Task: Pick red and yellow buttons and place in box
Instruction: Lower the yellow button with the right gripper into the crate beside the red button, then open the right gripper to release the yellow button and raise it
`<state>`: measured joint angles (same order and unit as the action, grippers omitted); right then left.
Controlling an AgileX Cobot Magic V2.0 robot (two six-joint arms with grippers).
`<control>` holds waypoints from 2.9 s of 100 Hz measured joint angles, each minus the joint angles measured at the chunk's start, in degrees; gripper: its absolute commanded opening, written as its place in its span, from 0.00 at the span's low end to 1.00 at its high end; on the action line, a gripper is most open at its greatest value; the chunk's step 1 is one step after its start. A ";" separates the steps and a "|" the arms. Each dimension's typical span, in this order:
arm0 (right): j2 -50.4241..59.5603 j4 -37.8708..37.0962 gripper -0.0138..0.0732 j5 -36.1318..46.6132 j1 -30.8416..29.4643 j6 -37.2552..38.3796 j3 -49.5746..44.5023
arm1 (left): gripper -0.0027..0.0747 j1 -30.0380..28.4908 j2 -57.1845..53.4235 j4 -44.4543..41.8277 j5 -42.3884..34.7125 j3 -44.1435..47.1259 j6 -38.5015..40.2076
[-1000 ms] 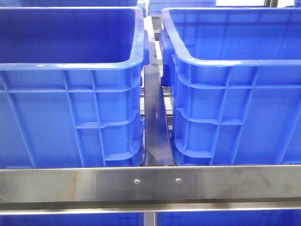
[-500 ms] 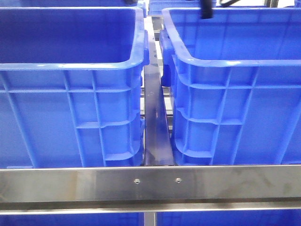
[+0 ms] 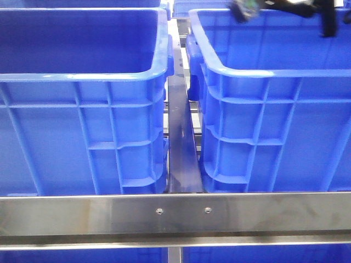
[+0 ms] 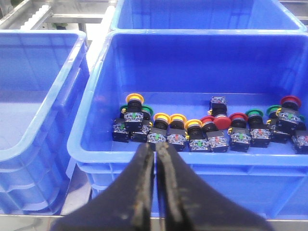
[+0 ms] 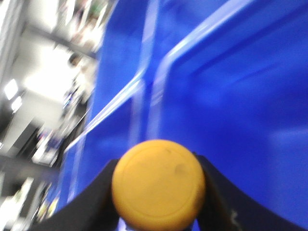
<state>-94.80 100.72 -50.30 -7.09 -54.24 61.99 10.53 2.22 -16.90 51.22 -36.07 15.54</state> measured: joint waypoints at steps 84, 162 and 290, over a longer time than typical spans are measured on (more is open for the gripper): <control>-11.39 1.87 0.22 16.68 -5.14 18.57 2.62 | 0.01 0.00 0.00 0.00 0.00 0.00 0.00; -15.84 2.15 0.23 19.15 -5.14 27.50 8.55 | 0.01 0.00 0.00 0.00 0.00 0.00 0.00; -18.20 2.48 0.68 14.12 -5.14 25.82 9.30 | 0.01 0.00 0.00 0.00 0.00 0.00 0.00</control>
<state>-113.00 103.20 -36.18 -12.22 -28.42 71.29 10.53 2.22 -16.90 51.22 -36.07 15.54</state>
